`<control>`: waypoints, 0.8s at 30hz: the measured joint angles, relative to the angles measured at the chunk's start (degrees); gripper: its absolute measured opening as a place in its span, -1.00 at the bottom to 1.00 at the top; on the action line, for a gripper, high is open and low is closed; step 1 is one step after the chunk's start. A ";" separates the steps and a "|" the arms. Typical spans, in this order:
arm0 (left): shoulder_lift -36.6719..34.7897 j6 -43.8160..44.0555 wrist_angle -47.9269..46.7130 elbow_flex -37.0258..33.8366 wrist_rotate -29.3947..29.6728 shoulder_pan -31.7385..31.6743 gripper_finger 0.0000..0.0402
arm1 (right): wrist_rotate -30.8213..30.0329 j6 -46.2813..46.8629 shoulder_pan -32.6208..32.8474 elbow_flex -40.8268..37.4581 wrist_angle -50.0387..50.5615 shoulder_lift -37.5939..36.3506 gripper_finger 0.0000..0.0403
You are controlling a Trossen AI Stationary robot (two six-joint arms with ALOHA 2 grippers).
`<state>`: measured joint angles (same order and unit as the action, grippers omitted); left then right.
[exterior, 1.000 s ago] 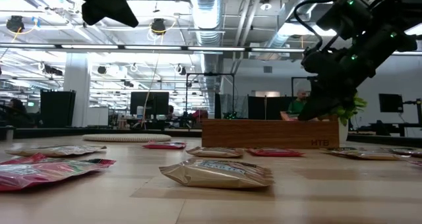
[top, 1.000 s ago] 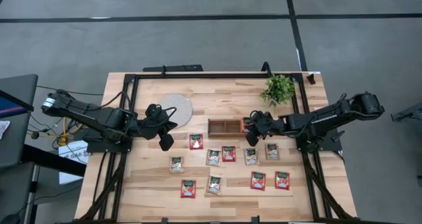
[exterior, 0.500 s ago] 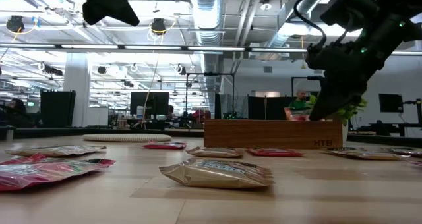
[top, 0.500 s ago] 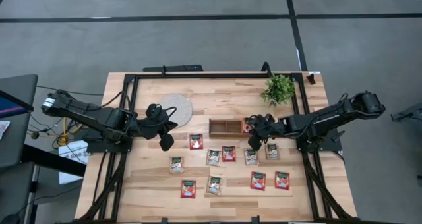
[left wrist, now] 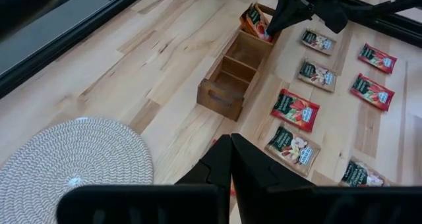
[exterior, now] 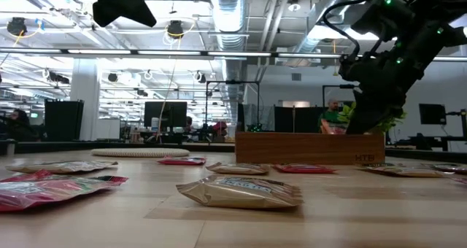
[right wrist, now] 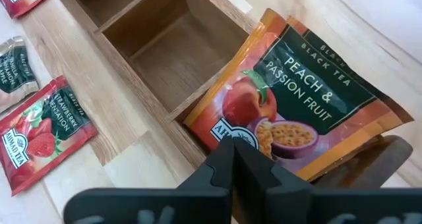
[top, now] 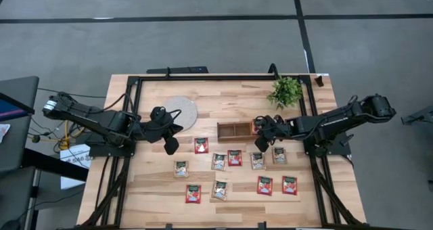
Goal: Pick & Place Tea
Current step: Put the orange tea bag into the right section of the wooden organizer
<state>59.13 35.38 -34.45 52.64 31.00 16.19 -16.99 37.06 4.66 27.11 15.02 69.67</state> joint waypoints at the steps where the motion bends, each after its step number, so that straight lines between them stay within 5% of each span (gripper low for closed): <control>1: 0.00 0.00 0.08 0.00 0.00 0.00 -1.00 | -0.02 0.23 0.12 0.00 0.04 0.00 -1.00; 14: 0.00 0.00 0.10 0.00 0.02 0.00 -1.00 | 4.19 0.10 0.46 2.73 3.41 0.07 -1.00; 24: 0.00 -0.12 0.09 0.00 0.02 0.02 -1.00 | 0.17 -0.02 1.95 7.10 9.06 0.07 -1.00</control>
<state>59.13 35.26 -34.36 52.64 31.03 16.21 -16.82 37.04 6.61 34.22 24.08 69.73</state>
